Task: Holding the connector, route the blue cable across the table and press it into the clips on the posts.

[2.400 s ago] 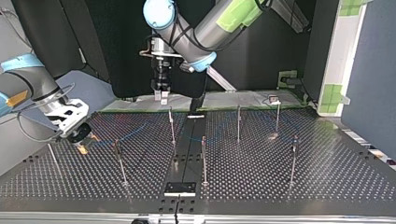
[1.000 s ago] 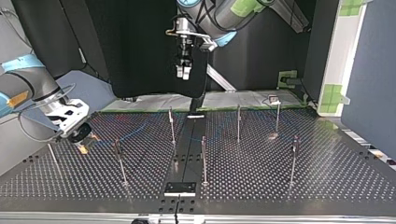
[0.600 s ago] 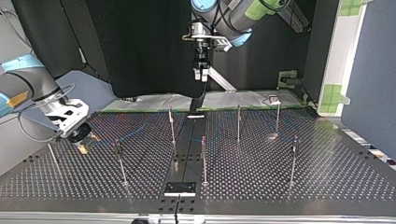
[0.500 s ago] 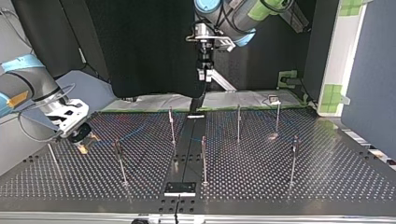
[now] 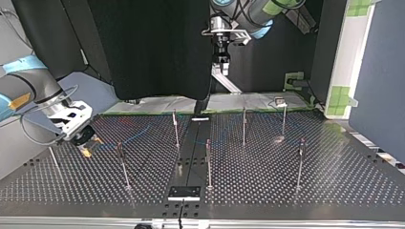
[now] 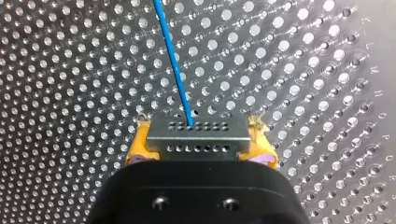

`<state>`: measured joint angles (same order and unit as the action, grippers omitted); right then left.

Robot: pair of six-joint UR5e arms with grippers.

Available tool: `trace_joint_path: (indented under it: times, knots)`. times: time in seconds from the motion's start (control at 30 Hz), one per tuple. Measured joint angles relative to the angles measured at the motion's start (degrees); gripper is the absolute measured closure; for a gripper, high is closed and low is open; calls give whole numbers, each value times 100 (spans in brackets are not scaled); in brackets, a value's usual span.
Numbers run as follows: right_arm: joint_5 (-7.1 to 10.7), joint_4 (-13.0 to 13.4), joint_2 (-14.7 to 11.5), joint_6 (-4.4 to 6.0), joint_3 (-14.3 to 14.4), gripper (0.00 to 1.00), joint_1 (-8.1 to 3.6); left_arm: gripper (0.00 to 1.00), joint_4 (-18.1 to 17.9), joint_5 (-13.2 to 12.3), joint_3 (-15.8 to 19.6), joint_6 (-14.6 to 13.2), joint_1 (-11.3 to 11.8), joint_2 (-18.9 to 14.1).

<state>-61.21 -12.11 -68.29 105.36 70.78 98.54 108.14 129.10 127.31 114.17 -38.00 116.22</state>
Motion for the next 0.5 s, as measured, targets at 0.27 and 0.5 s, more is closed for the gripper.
trace_joint_path:
  times: [0.27,0.5]
  knots:
    - [1,0,-1,-1,1,100,-35,0,-11,-4,415,0,-16,0]
    - [-2,0,0,-6,2,100,-62,0,-11,-4,742,0,-17,0]
